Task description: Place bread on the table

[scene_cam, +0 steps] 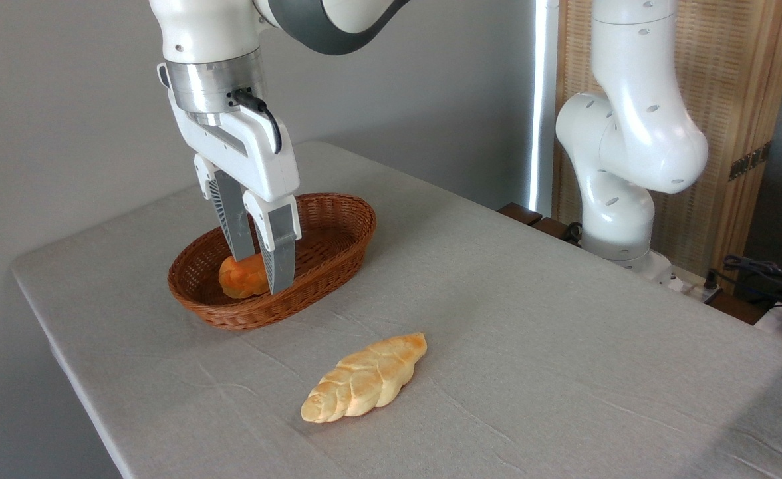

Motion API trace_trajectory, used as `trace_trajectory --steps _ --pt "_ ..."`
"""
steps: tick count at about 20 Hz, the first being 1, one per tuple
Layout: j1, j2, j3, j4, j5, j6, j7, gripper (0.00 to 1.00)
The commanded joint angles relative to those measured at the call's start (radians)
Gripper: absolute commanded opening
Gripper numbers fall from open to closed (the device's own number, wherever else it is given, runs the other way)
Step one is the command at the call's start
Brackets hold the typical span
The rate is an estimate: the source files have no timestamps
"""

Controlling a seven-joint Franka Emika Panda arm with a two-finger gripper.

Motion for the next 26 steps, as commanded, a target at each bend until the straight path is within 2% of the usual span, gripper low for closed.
trace_trajectory --steps 1,11,16,19,21,23,26 --pt "-0.001 -0.006 0.008 0.008 -0.011 -0.018 -0.008 1.0" --pt "-0.002 -0.007 -0.013 -0.006 -0.013 -0.015 -0.005 1.0" --pt "-0.004 -0.039 -0.119 -0.061 -0.022 0.001 -0.025 1.0" --pt "-0.005 -0.038 -0.171 -0.102 -0.072 0.014 -0.069 1.0" --pt "-0.005 -0.032 -0.2 -0.141 -0.098 0.053 -0.102 1.0" --pt "-0.005 -0.03 -0.229 -0.205 -0.132 0.157 -0.138 1.0" --pt "-0.005 -0.018 -0.26 -0.262 -0.135 0.281 -0.177 1.0"
